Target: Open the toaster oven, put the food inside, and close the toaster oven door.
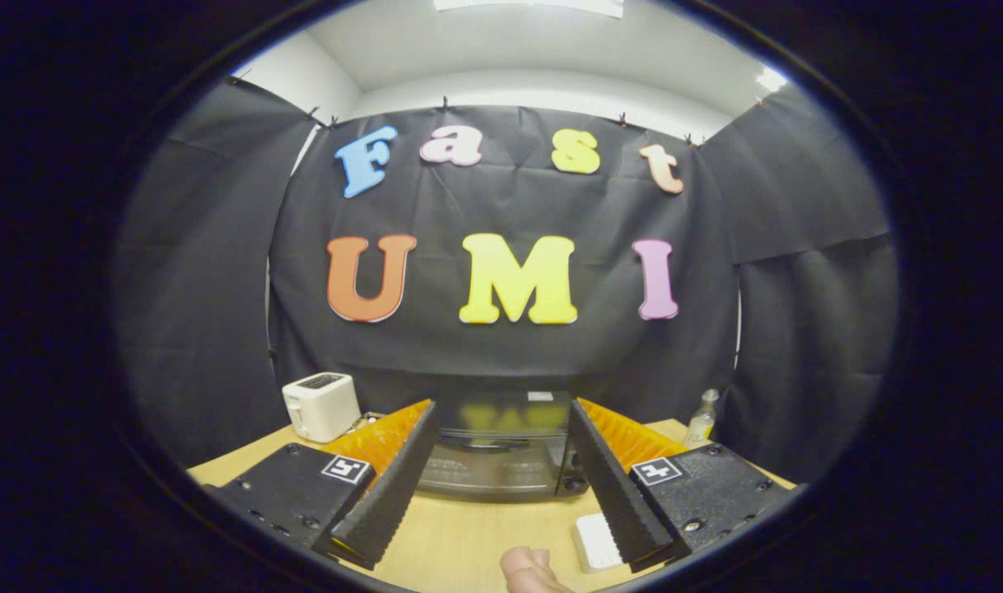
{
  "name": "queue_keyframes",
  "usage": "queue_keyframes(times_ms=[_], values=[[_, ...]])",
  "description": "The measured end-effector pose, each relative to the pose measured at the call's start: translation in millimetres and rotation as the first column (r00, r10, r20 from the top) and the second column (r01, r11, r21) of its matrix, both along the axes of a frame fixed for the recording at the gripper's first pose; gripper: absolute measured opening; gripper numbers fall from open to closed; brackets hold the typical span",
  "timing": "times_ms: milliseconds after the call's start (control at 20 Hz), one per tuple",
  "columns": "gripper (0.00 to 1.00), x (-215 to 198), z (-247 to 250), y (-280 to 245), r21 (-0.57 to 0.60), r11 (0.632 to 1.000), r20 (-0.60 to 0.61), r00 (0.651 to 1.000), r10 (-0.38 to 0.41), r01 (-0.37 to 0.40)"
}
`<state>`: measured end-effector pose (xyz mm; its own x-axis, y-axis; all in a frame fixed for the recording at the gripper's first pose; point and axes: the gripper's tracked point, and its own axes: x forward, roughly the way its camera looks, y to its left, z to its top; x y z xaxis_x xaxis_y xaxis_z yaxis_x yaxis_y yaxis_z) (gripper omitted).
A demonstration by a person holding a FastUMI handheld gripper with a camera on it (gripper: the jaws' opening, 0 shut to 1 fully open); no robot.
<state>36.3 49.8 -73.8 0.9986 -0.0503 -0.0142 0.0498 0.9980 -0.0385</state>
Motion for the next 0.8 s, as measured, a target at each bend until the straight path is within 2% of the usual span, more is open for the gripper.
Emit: queue_keyframes(times_ms=[150, 300, 600, 800], values=[[1.0, -47, 48, -28, -0.031, 0.998, 0.063, 0.997, -0.051, 0.053], [1.0, -94, 77, -51, -0.016, 0.996, 0.089, 0.992, -0.087, 0.089], [1.0, -172, 101, -90, 0.084, 0.989, 0.153, 0.98, -0.13, 0.118], [1.0, -198, 113, -108, 0.081, 0.981, 0.229, 0.955, -0.19, 0.176]])
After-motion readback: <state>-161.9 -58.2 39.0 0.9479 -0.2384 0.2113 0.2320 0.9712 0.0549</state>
